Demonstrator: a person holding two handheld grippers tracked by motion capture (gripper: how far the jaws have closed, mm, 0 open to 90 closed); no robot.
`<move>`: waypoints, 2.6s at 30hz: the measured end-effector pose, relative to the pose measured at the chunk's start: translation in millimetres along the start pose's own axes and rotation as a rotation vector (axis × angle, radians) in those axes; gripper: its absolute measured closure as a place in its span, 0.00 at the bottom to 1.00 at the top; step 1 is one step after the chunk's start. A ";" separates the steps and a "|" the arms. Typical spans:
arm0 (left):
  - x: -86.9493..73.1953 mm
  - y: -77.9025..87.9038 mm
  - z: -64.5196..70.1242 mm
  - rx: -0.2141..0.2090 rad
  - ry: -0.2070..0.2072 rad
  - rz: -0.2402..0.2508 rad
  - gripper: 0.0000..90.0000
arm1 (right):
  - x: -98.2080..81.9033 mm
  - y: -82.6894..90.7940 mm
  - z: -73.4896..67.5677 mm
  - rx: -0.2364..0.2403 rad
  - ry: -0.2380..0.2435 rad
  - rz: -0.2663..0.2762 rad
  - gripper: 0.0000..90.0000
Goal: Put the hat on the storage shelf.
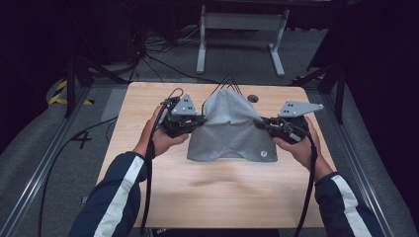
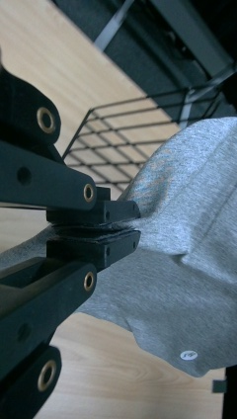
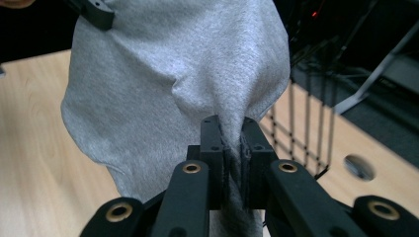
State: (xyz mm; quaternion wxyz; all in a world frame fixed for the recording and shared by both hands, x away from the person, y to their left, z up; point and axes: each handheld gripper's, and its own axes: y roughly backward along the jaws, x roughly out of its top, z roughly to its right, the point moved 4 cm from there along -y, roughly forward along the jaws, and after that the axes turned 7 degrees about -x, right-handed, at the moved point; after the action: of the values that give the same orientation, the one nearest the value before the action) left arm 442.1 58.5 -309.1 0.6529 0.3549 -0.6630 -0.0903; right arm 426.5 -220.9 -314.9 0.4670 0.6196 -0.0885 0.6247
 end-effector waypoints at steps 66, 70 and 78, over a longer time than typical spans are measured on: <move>77.2 8.7 -87.2 0.057 0.040 0.159 0.95 | 77.3 -24.7 86.5 -0.072 -0.047 0.137 0.93; 71.0 10.3 -83.8 0.051 0.043 0.160 0.95 | 72.1 -23.5 80.3 -0.057 -0.042 0.144 0.93; 50.1 2.1 -80.3 0.055 0.050 0.138 0.95 | 57.8 -28.3 74.9 -0.058 -0.040 0.120 0.93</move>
State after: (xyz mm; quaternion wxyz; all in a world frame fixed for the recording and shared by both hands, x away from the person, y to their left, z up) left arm 521.2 58.2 -257.2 0.6638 0.3286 -0.6716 -0.0179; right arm 509.7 -229.6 -262.4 0.4445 0.6118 -0.1526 0.6362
